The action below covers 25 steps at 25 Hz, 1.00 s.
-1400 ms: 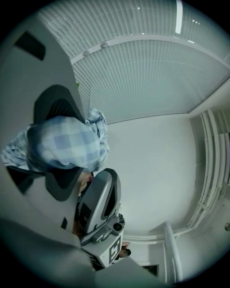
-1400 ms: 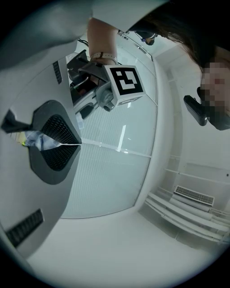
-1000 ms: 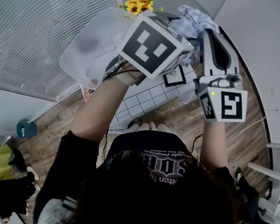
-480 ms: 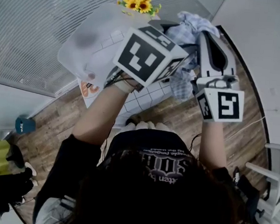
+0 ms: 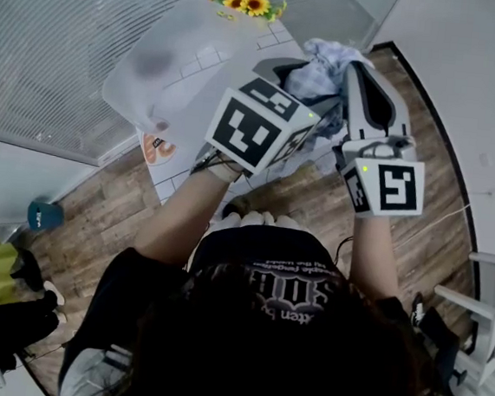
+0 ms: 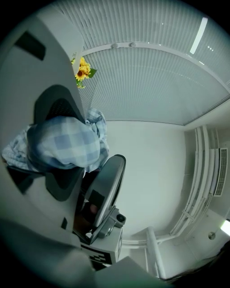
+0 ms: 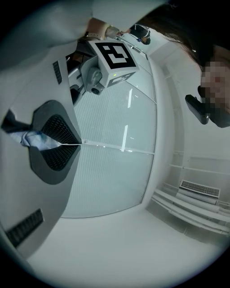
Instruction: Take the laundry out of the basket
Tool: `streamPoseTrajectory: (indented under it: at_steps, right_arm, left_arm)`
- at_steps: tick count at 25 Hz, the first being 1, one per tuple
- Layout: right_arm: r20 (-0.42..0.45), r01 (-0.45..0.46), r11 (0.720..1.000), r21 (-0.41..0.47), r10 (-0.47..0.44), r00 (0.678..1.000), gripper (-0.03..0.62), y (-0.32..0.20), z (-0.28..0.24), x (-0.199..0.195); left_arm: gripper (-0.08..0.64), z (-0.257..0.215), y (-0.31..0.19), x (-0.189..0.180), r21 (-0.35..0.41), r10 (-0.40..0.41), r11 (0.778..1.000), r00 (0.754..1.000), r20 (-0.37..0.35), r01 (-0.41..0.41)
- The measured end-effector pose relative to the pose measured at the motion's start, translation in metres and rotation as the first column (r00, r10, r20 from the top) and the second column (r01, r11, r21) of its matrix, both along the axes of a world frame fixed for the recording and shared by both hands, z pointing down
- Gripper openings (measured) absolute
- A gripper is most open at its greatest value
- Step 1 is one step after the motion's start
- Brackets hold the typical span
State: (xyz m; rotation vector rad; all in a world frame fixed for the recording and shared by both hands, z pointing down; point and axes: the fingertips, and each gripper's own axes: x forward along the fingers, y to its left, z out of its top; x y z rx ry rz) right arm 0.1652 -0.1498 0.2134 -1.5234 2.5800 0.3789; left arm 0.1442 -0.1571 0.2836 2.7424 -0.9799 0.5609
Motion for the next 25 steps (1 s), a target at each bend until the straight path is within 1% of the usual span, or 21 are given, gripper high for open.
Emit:
streamPoseTrajectory:
  at_steps: [7,11,14,17,22,25]
  right_arm:
    - [0.009,0.003,1.0,-0.028,-0.002,1.0,0.029,0.006,0.015,0.001]
    - [0.034,0.001,0.999,-0.051,0.0,0.999,0.029,0.008,0.029,0.003]
    - [0.04,0.007,0.998,-0.066,-0.004,0.999,0.029,0.009,0.037,0.002]
    - [0.039,0.011,0.997,-0.075,-0.009,0.999,0.029,0.01,0.041,0.001]
    - [0.039,0.02,0.996,-0.09,-0.017,0.999,0.029,0.01,0.05,-0.002]
    - [0.04,0.026,0.995,-0.097,-0.022,0.999,0.029,0.012,0.055,-0.003]
  left_arm:
    - [0.259,0.014,0.009,-0.005,-0.006,-0.028,1.0,0.999,-0.04,0.027]
    - [0.259,0.021,0.016,-0.01,0.053,-0.035,0.998,0.998,-0.059,0.038]
    - [0.259,0.024,0.019,-0.017,0.102,-0.052,0.993,0.994,-0.098,0.062]
    - [0.259,0.027,0.023,-0.023,0.116,-0.072,0.989,0.989,-0.128,0.087]
    - [0.259,0.035,0.027,-0.027,0.133,-0.089,0.986,0.989,-0.117,0.105]
    - [0.259,0.039,0.031,-0.028,0.155,-0.097,0.981,0.987,-0.128,0.117]
